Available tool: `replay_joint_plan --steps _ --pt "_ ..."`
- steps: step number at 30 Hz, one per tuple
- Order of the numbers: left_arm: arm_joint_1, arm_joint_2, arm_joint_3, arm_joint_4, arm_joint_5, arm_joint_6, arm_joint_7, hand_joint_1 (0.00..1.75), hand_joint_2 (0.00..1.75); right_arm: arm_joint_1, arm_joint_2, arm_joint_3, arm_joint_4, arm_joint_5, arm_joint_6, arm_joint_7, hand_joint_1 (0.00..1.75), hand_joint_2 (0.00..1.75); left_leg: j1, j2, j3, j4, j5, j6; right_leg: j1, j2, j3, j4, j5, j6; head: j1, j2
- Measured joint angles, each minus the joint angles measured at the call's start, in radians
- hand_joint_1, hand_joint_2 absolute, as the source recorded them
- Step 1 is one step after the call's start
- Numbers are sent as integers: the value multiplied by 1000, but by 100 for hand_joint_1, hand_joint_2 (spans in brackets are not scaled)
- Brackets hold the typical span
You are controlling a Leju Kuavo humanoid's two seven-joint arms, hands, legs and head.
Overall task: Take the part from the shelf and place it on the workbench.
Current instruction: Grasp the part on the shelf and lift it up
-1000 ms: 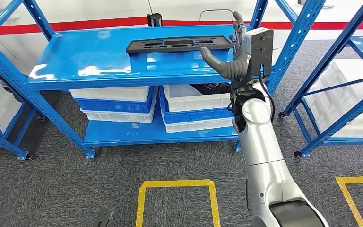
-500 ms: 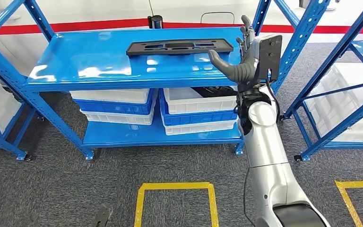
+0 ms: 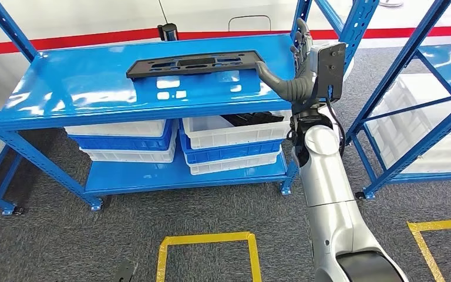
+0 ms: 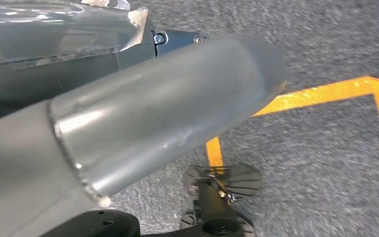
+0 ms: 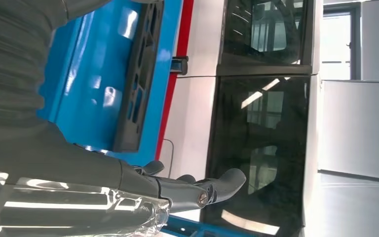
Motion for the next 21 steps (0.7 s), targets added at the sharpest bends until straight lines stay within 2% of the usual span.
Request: replay_joint_plan --steps 1,2,4,6,8,10,11,12,14,15,16,18,19,21 --pt "0 2 3 0 1 1 -1 0 0 -1 0 0 1 0 1 0 0 175 -9 -2 14 -34 7 15 -3 1 4 -4 -2 4 0 0" --pt "0 3 6 0 3 1 -1 0 0 0 0 0 2 0 1 0 0 175 -16 -2 23 -49 1 24 -4 1 6 -4 -1 11 0 0" --pt "1 3 11 0 5 1 -2 0 0 0 1 0 2 0 2 -1 0 175 -21 1 48 -84 -3 29 -4 -1 11 -3 1 23 -8 0" --pt "0 1 13 0 4 1 -2 0 0 -5 0 -1 2 0 2 -3 0 175 -11 2 78 -110 -2 25 -1 -7 -6 35 -13 25 -6 0" --pt "-1 -3 13 0 0 -1 -3 0 0 -9 -3 -1 3 1 2 -4 0 175 -2 1 96 -120 -6 15 -3 -12 -69 140 -45 28 -4 0" --pt "0 -8 13 0 -3 -2 -2 0 0 -4 -9 -2 5 0 1 -4 0 175 5 0 107 -120 -18 3 -11 -13 -142 234 -66 40 -4 0" --pt "0 -9 13 0 -3 -2 -2 0 0 0 -12 -3 6 0 1 -4 0 175 9 -2 115 -120 -26 -5 -17 -14 -159 238 -55 53 -4 0" --pt "1 -10 13 0 -1 -2 -2 0 0 3 -15 -3 6 0 0 -4 0 175 15 -3 126 -120 -35 -13 -24 -16 -158 206 -27 70 -4 0" --pt "1 -10 16 0 7 -3 -5 0 0 5 -22 -4 7 0 -1 -5 0 175 24 -3 151 -117 -56 -31 -39 -25 -121 74 58 106 -2 0" --pt "0 -9 18 0 12 -4 -7 0 0 5 -26 -4 8 0 -1 -5 0 175 26 -3 159 -115 -66 -41 -40 -29 -104 18 79 108 -1 0" --pt "0 -9 21 0 16 -5 -10 0 0 6 -30 -4 9 0 -2 -6 0 175 25 -2 162 -113 -76 -50 -38 -32 -90 -14 90 99 0 0" --pt "-1 -9 27 0 24 -6 -16 0 0 8 -34 -6 10 0 -2 -7 0 175 25 0 167 -109 -89 -64 -33 -31 -82 -21 77 62 -2 0" --pt "-1 -9 30 0 25 -6 -18 0 0 9 -34 -7 9 0 -3 -8 0 175 28 1 167 -105 -94 -69 -34 -28 -73 -20 77 48 -4 0" --pt "-3 -9 36 -1 27 -7 -22 0 0 5 -33 -11 8 -1 -4 -9 0 175 34 4 148 -56 -102 -75 -34 -23 -55 -20 64 28 -6 0"
